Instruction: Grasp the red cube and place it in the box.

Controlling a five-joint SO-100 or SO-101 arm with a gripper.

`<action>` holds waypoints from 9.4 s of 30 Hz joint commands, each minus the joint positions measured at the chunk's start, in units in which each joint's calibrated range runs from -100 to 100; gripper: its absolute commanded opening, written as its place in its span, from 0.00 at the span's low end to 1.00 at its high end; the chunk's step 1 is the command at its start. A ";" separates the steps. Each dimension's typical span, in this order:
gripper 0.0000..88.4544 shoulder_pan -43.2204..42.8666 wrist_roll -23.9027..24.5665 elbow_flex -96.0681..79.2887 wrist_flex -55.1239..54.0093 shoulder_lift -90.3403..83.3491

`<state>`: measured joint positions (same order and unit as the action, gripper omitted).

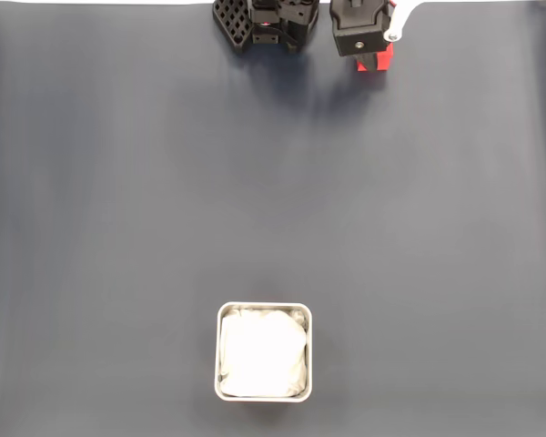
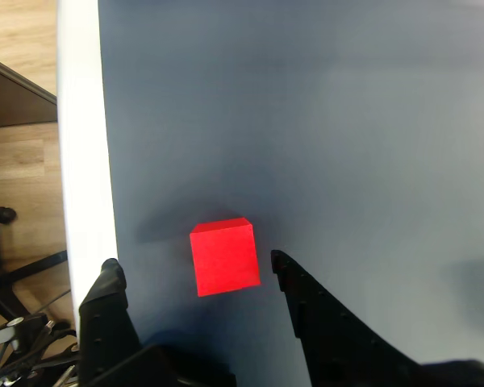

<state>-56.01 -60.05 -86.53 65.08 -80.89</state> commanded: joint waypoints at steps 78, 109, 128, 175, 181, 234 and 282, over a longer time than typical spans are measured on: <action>0.06 3.95 2.78 14.63 -9.42 14.52; 0.05 22.91 5.52 47.39 -9.42 41.38; 0.05 35.55 6.01 69.92 -9.42 58.54; 0.05 56.29 7.42 99.58 -12.45 82.28; 0.05 57.86 7.62 102.04 -13.35 85.57; 0.05 60.13 10.31 96.38 -25.73 87.05; 0.06 60.77 9.18 84.34 -34.34 78.73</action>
<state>4.01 -50.43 -2.53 32.30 2.65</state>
